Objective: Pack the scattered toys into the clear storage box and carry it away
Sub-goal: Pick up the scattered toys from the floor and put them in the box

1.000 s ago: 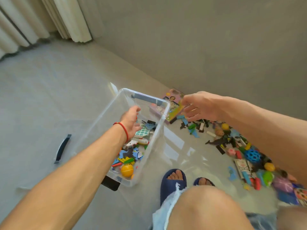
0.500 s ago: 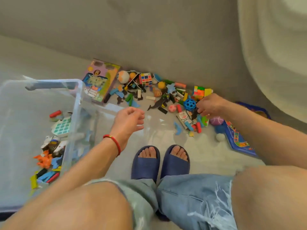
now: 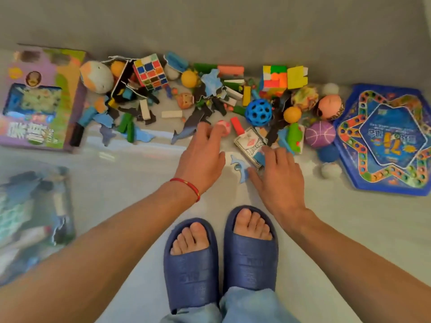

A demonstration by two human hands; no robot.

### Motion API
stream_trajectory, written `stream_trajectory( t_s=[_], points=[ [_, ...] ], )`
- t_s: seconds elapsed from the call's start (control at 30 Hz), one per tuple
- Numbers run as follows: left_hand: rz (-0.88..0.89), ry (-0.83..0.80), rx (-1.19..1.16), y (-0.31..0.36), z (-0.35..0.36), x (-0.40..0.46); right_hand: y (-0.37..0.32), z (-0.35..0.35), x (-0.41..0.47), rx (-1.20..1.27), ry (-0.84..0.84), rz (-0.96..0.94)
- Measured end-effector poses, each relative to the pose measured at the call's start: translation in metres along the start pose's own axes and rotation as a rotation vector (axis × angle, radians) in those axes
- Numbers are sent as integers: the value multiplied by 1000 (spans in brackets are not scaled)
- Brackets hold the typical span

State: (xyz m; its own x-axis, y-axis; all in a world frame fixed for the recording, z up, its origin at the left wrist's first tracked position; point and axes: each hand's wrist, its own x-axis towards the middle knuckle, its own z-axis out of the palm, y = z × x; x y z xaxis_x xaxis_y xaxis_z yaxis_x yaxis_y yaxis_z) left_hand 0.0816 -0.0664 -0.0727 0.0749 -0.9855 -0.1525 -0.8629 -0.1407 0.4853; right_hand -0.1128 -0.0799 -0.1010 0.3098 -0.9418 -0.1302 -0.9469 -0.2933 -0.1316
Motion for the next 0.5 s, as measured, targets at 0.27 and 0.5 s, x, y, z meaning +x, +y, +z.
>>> stream_trajectory(
  t_s=[0.27, 0.5],
  points=[
    [127, -56, 106, -14, 8, 45, -16, 17, 17, 92, 39, 43],
    [-36, 139, -50, -9, 13, 31, -12, 19, 16, 75, 7, -42]
  ],
)
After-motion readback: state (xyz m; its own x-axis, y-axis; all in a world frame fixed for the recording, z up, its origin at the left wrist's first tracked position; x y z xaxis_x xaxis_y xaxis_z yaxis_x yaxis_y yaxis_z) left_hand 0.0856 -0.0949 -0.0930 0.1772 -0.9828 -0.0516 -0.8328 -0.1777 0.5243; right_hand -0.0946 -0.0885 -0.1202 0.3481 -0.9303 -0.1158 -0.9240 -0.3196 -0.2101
